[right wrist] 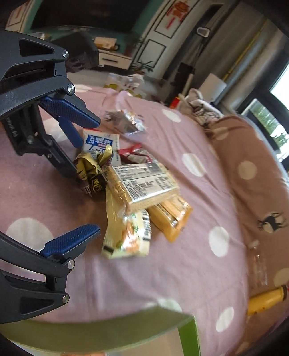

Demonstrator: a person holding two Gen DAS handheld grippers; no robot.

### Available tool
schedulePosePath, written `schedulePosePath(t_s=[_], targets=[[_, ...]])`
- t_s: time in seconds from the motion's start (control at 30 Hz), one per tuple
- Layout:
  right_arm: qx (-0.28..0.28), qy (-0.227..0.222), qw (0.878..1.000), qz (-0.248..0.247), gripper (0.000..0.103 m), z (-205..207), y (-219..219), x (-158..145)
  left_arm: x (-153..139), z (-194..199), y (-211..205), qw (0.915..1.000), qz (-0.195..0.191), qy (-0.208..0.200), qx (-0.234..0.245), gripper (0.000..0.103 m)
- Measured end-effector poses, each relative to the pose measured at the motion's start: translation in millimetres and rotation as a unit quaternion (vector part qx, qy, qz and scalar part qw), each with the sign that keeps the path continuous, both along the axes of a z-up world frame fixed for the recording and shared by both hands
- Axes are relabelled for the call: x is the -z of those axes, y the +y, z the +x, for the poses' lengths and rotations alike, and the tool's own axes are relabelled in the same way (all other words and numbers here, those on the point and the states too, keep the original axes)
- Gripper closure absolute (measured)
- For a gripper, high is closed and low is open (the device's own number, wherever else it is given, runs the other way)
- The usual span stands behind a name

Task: Organize snacks
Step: 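Grasp the yellow-and-black snack bag with the right gripper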

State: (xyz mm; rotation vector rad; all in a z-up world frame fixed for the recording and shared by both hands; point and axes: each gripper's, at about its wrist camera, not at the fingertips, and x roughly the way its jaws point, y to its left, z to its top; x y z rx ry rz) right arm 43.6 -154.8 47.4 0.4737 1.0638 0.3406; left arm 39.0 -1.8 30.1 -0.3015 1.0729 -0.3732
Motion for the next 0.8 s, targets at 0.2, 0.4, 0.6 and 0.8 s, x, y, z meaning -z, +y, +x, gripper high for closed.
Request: schedulePosePath(t_s=[0.2, 0.4, 0.6, 0.8], targets=[[-0.029, 0.043, 0.998, 0.026, 0.02, 27, 16, 32, 5, 3, -3, 0.9998, -0.014, -0.016, 0.0, 0.031], [-0.041, 0.054, 0.997, 0.043, 0.044, 21, 16, 47, 14, 2, -3, 0.9993, -0.037, -0.003, 0.004, 0.059], [-0.041, 0.044, 0.997, 0.049, 0.048, 7, 14, 36, 1, -10, -6, 0.9994, -0.024, -0.019, 0.013, 0.065], [-0.038, 0.004, 0.998, 0.041, 0.048, -10, 20, 5, -27, -30, -5, 0.9977, -0.021, -0.061, 0.021, 0.065]])
